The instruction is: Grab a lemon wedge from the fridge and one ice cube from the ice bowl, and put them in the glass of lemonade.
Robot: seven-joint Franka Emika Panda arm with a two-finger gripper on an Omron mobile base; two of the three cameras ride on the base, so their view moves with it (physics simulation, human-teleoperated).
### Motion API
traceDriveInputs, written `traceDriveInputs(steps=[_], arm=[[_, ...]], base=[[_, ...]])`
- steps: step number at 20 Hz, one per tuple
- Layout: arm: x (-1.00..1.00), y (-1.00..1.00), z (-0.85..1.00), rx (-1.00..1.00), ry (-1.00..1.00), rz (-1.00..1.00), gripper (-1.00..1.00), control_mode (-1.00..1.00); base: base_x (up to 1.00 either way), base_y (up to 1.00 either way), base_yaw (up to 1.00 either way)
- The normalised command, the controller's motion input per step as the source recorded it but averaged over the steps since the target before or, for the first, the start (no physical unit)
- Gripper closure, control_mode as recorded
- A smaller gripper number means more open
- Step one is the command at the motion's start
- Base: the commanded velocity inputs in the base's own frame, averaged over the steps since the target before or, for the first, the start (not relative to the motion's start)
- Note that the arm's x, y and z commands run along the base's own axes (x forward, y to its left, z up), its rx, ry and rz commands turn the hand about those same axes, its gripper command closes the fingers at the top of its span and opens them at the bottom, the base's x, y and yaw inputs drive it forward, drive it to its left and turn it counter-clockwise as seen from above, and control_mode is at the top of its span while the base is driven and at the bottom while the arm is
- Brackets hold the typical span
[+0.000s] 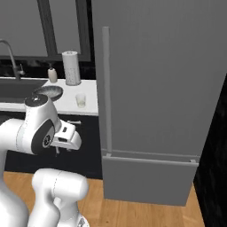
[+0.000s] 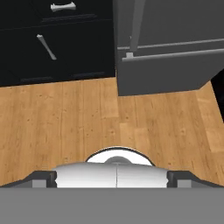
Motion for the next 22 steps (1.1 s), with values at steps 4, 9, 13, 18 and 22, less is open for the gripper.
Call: traceDriveInputs(steps=[4, 9, 13, 18, 22], arm=[[0.0, 0.0, 0.0, 0.0, 0.0, 0.0, -1.0, 1.0], [0.0, 0.0, 0.0, 0.0, -0.01, 0.0, -1.0, -1.0], [0.26, 0.0, 0.0, 0.0, -0.03, 0.0, -1.0, -1.0], [0.55, -0.08, 0.01, 0.0, -0.2, 0.0, -1.0, -1.0], [0.75, -0.13, 0.23, 0.0, -0.27, 0.0, -1.0, -1.0]], base=[[-0.34, -0.07, 0.0], [-0.02, 0.0, 0.0], [0.0, 0.0, 0.0], [0.0, 0.0, 0.0], [0.0, 0.0, 0.0]])
